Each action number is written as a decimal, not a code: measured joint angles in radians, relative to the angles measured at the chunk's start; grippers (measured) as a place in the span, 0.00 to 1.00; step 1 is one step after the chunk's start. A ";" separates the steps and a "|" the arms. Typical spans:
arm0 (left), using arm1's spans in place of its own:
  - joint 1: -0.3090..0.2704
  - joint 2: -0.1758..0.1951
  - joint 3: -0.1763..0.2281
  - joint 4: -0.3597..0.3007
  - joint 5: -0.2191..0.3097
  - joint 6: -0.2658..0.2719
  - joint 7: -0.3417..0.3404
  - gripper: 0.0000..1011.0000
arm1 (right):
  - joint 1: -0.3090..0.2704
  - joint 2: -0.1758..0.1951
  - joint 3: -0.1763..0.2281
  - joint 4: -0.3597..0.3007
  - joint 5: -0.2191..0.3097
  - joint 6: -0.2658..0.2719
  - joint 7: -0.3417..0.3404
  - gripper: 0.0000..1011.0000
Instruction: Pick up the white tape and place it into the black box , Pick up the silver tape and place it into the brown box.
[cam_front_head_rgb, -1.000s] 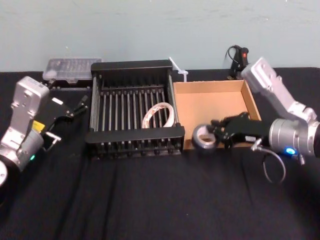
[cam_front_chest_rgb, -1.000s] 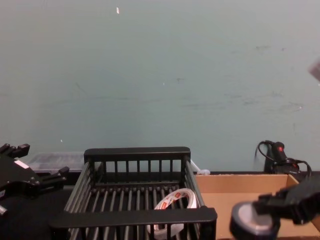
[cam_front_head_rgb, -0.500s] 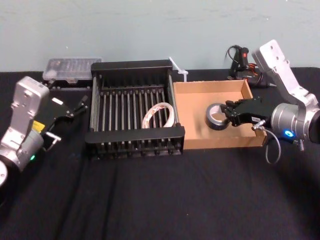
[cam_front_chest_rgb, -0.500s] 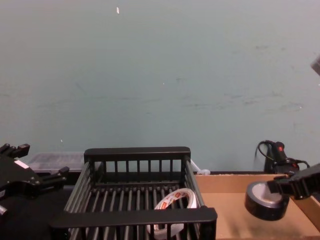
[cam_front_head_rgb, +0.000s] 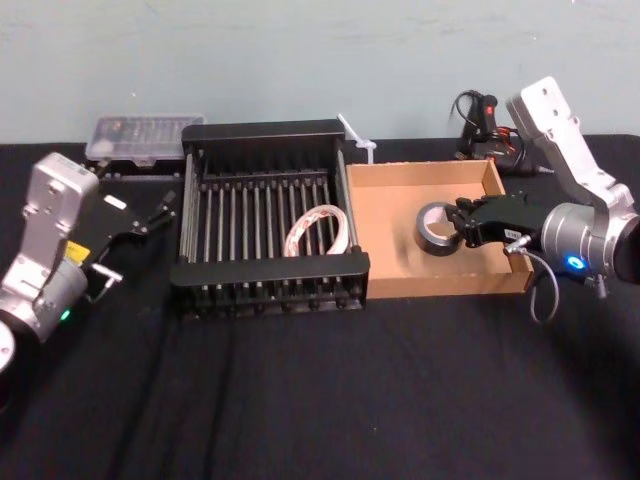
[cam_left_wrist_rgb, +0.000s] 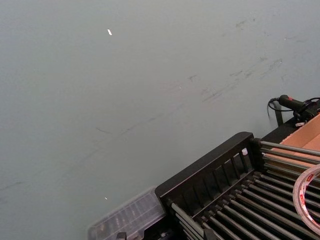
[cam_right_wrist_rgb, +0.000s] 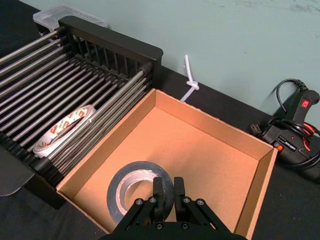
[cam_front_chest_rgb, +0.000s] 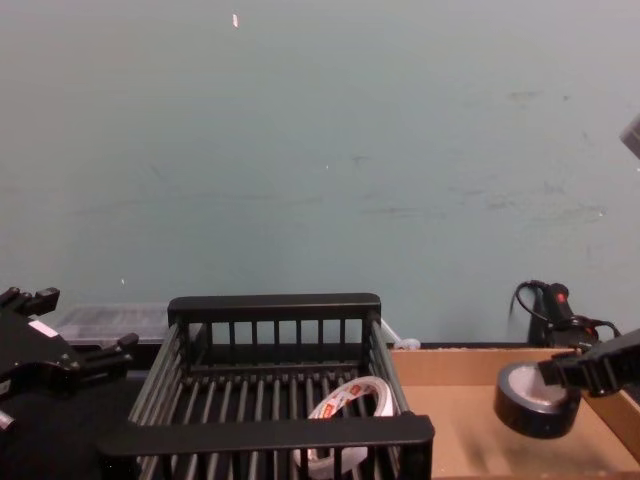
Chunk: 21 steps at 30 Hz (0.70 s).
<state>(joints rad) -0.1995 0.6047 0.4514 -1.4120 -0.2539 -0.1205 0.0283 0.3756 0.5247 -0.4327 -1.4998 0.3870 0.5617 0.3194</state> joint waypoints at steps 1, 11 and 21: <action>0.000 0.000 0.000 0.000 0.000 0.000 0.000 0.99 | 0.000 0.000 0.000 0.000 0.000 0.000 0.000 0.13; 0.000 0.000 0.000 0.000 0.000 0.000 0.000 0.99 | -0.001 0.003 -0.002 -0.003 0.001 0.000 0.002 0.19; 0.000 0.000 0.000 0.000 0.000 0.000 0.000 0.99 | -0.002 0.003 -0.003 -0.004 0.002 -0.001 0.003 0.50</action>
<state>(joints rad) -0.1995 0.6047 0.4514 -1.4120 -0.2539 -0.1205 0.0283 0.3739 0.5282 -0.4359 -1.5043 0.3888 0.5608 0.3226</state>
